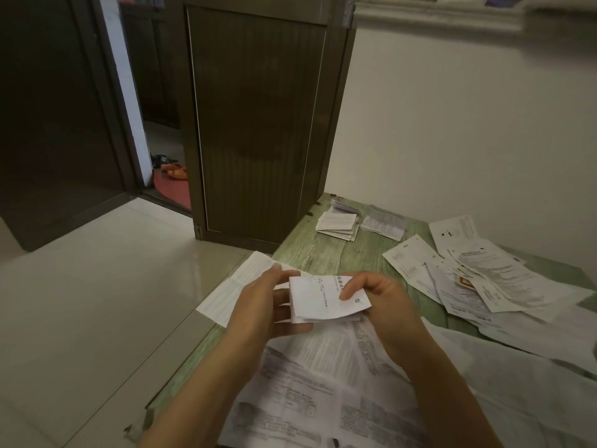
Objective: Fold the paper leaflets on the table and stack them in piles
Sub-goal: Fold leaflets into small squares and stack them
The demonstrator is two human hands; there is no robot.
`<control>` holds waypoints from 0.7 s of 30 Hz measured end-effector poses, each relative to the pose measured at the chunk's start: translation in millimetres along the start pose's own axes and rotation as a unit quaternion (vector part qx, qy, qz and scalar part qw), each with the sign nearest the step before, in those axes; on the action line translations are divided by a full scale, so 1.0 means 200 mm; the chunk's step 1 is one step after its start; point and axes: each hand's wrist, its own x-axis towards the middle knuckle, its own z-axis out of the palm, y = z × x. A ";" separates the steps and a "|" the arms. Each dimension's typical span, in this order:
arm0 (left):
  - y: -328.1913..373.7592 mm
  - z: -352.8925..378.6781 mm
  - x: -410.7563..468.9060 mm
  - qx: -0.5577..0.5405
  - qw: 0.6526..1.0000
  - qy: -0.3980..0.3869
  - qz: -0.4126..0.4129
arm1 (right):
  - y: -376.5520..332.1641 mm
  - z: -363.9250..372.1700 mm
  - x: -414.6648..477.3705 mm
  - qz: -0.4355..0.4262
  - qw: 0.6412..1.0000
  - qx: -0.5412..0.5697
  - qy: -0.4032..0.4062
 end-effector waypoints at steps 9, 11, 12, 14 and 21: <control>-0.04 -0.02 -0.01 0.108 0.992 0.042 0.052 | -0.01 0.02 0.00 0.012 1.000 -0.001 0.013; -0.04 -0.02 -0.02 0.135 0.987 0.043 0.077 | -0.02 0.02 -0.01 0.003 1.000 -0.021 0.010; -0.04 -0.02 -0.02 0.148 0.984 0.038 0.086 | -0.03 0.02 -0.02 0.001 0.999 -0.048 0.003; -0.04 -0.02 -0.03 0.169 0.980 0.027 0.097 | -0.03 0.04 -0.03 -0.005 0.995 -0.100 -0.008; -0.04 0.00 -0.04 0.173 0.980 0.025 0.097 | -0.02 0.06 -0.04 -0.003 0.988 -0.155 0.000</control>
